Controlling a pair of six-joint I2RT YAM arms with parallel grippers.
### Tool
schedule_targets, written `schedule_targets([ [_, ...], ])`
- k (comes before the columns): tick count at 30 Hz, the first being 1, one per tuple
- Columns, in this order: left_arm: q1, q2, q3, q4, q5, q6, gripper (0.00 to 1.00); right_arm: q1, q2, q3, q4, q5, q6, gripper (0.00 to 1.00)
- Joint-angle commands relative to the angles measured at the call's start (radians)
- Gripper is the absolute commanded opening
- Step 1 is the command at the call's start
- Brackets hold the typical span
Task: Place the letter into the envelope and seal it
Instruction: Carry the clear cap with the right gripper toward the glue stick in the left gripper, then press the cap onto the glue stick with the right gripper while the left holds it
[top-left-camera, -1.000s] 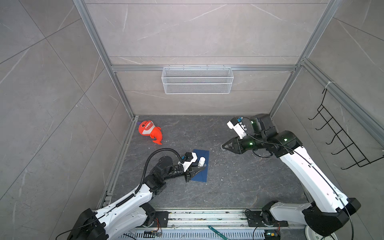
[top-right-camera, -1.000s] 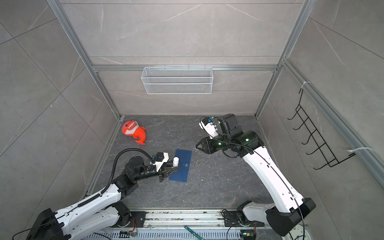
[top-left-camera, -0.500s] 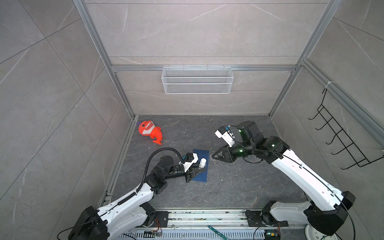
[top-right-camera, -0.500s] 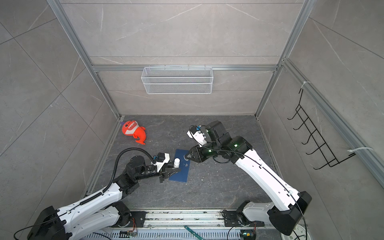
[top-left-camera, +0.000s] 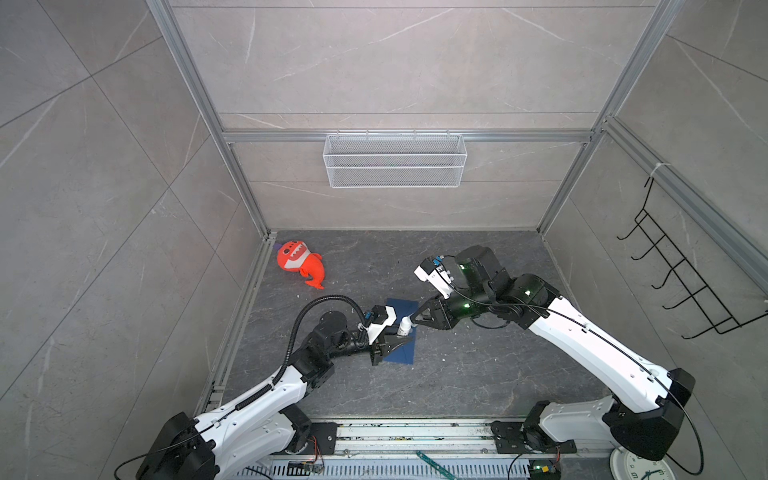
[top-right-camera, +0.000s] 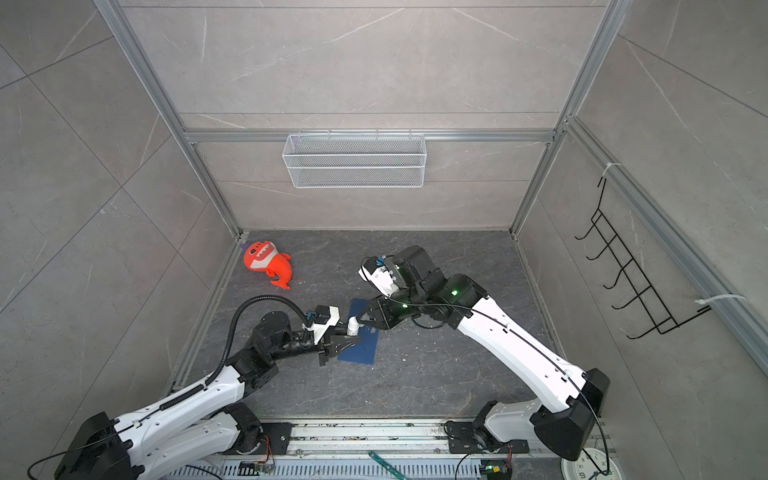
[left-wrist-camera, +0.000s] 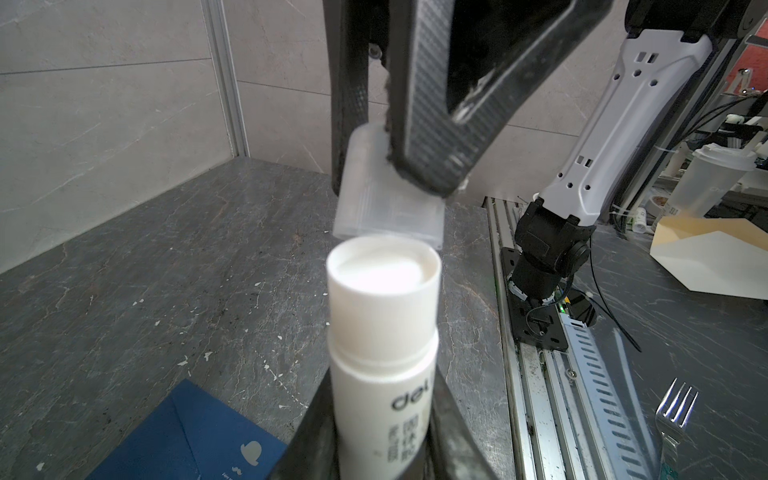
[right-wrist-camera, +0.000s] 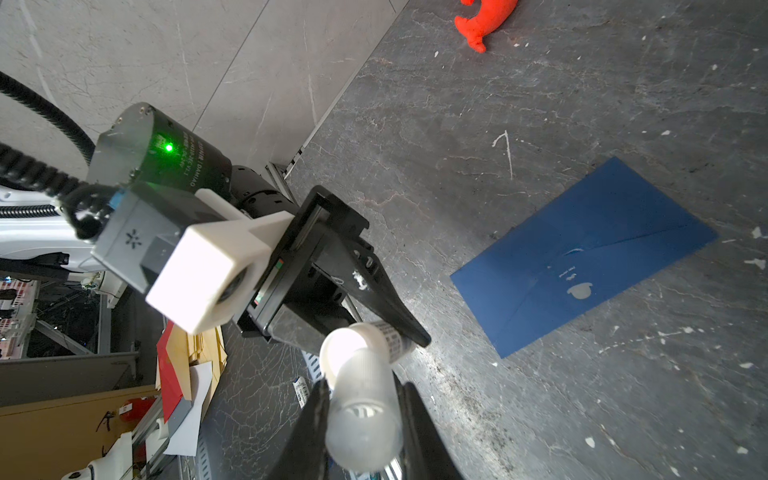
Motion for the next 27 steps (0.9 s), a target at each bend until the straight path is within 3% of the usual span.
schedule_targets([
  [1, -0.004, -0.01, 0.036, 0.069, 0.026, 0.0, 0.0, 0.014, 0.019, 0.005, 0.018, 0.033, 0.009, 0.23],
  [16, -0.004, 0.0, 0.042, 0.066, 0.036, 0.0, 0.0, 0.051, 0.066, 0.056, -0.006, 0.055, -0.015, 0.23],
  [27, -0.004, 0.011, 0.054, 0.058, 0.047, 0.0, 0.0, 0.087, 0.135, 0.151, -0.119, 0.088, -0.096, 0.23],
])
